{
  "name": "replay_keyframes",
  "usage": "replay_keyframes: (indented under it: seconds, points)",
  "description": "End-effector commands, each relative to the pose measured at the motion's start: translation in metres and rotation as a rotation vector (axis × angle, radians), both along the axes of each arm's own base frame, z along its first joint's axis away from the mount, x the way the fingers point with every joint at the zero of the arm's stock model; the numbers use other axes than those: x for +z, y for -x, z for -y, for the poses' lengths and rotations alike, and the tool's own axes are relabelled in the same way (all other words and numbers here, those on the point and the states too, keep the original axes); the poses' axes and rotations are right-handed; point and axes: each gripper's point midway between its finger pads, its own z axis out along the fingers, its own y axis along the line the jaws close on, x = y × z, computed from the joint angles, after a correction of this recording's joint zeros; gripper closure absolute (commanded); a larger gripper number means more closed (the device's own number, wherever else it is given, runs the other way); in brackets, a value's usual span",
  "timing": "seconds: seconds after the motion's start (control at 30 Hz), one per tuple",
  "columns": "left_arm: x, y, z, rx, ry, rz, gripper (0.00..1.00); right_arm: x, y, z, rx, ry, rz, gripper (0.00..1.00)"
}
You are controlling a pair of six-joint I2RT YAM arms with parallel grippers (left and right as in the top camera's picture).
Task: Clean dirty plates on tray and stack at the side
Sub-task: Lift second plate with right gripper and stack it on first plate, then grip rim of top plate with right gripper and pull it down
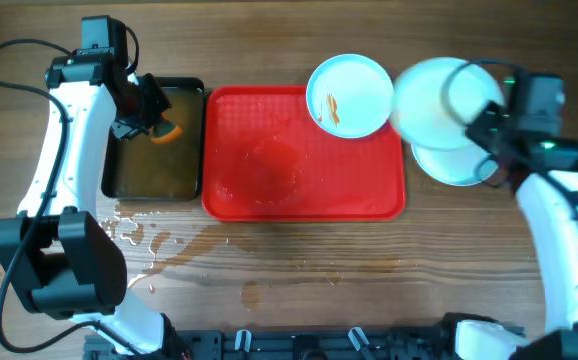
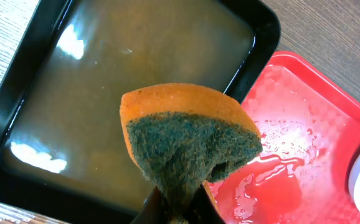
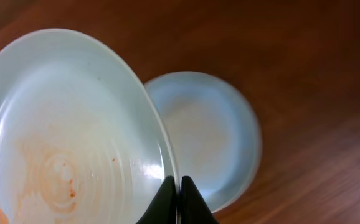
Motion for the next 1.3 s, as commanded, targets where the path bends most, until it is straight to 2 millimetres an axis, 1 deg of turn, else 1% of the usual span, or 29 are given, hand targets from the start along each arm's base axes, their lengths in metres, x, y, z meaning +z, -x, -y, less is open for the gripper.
replay_keyframes:
  seconds: [0.0, 0.03, 0.07, 0.17, 0.2, 0.23, 0.27, 0.3, 0.33, 0.4, 0.43, 0.47, 0.5, 0.57, 0.6, 0.63, 0.67, 0.73, 0.77, 0.8, 0.9, 0.93, 1.07, 1.1, 1.17, 1.2, 1.23, 1.27]
  points:
    - [-0.004, 0.001, -0.001, -0.013, -0.005, -0.01, 0.96, -0.048, 0.011, 0.029, -0.097, -0.074, -0.124, 0.96]
    - [-0.004, 0.001, -0.001, -0.013, -0.005, -0.01, 0.96, -0.058, 0.012, 0.035, -0.114, -0.081, -0.152, 0.96]
    - [-0.004, 0.001, -0.001, -0.013, -0.006, -0.01, 0.96, -0.073, 0.014, 0.038, -0.127, -0.091, -0.193, 0.96]
    - [-0.004, 0.001, -0.001, -0.013, -0.005, -0.01, 0.96, -0.112, 0.019, 0.039, -0.134, -0.107, -0.309, 0.96]
    - [-0.004, 0.001, -0.001, -0.013, -0.005, -0.01, 0.96, -0.118, 0.019, 0.039, -0.135, -0.111, -0.326, 0.95]
    - [-0.004, 0.001, -0.001, -0.013, -0.005, -0.01, 0.96, -0.12, 0.019, 0.039, -0.136, -0.112, -0.329, 0.85]
    - [-0.004, 0.001, -0.001, -0.013, -0.005, -0.01, 0.96, -0.12, 0.018, 0.039, -0.136, -0.112, -0.326, 0.69]
    - [-0.004, 0.001, -0.001, -0.013, -0.005, -0.01, 0.96, -0.116, 0.015, 0.039, -0.133, -0.112, -0.315, 0.48]
    - [-0.004, 0.001, -0.001, -0.013, -0.005, -0.01, 0.96, -0.111, 0.011, 0.038, -0.125, -0.122, -0.3, 0.43]
    - [-0.004, 0.001, -0.001, -0.013, -0.005, -0.01, 0.96, -0.095, -0.003, 0.025, -0.067, -0.187, -0.248, 0.42]
    - [-0.004, 0.001, -0.001, -0.013, -0.005, -0.01, 0.96, -0.083, -0.014, 0.013, -0.002, -0.242, -0.199, 0.42]
    - [-0.004, 0.001, -0.001, -0.013, -0.005, -0.01, 0.96, -0.059, -0.036, -0.015, 0.134, -0.322, -0.098, 0.42]
    - [-0.004, 0.001, -0.001, -0.013, -0.005, -0.01, 0.96, -0.045, -0.052, -0.044, 0.231, -0.353, -0.037, 0.41]
    - [-0.004, 0.001, -0.001, -0.013, -0.005, -0.01, 0.96, -0.041, -0.067, -0.088, 0.344, -0.34, -0.004, 0.4]
    - [-0.004, 0.001, -0.001, -0.013, -0.005, -0.01, 0.96, -0.045, -0.072, -0.11, 0.368, -0.321, -0.003, 0.4]
    - [-0.004, 0.001, -0.001, -0.013, -0.005, -0.01, 0.96, -0.053, -0.076, -0.133, 0.382, -0.295, -0.014, 0.4]
    - [-0.004, 0.001, -0.001, -0.013, -0.005, -0.01, 0.96, -0.064, -0.079, -0.149, 0.371, -0.281, -0.028, 0.41]
    - [-0.004, 0.002, 0.0, -0.014, -0.001, -0.012, 0.96, -0.086, -0.079, -0.162, 0.288, -0.247, -0.067, 0.41]
    - [-0.004, 0.002, 0.0, -0.011, -0.001, -0.015, 0.96, -0.099, -0.079, -0.169, 0.256, -0.238, -0.083, 0.45]
    - [-0.004, 0.002, 0.0, -0.011, -0.001, -0.015, 0.96, -0.106, -0.081, -0.17, 0.234, -0.229, -0.083, 0.48]
    - [-0.004, 0.002, 0.0, -0.011, -0.001, -0.014, 0.96, -0.124, -0.082, -0.169, 0.205, -0.235, -0.11, 0.65]
    - [-0.004, 0.002, 0.0, -0.011, -0.001, -0.014, 0.96, -0.129, -0.081, -0.168, 0.203, -0.228, -0.123, 0.67]
    - [-0.004, 0.002, 0.0, -0.011, -0.001, -0.014, 0.96, -0.162, -0.076, -0.169, 0.202, -0.23, -0.193, 0.76]
    - [-0.004, 0.002, 0.0, -0.011, -0.001, -0.014, 0.96, -0.163, -0.075, -0.175, 0.227, -0.253, -0.199, 0.79]
    - [-0.004, 0.002, 0.0, -0.011, -0.001, -0.014, 0.96, -0.163, -0.071, -0.182, 0.277, -0.26, -0.215, 0.91]
    - [-0.004, 0.002, 0.0, -0.011, -0.001, -0.014, 0.96, -0.164, -0.067, -0.188, 0.315, -0.269, -0.231, 0.96]
    - [-0.004, 0.002, 0.0, -0.011, -0.001, -0.014, 0.96, -0.166, -0.061, -0.193, 0.334, -0.285, -0.254, 0.96]
    - [-0.004, 0.002, 0.0, -0.011, -0.001, -0.014, 0.96, -0.168, -0.048, -0.204, 0.37, -0.316, -0.303, 0.96]
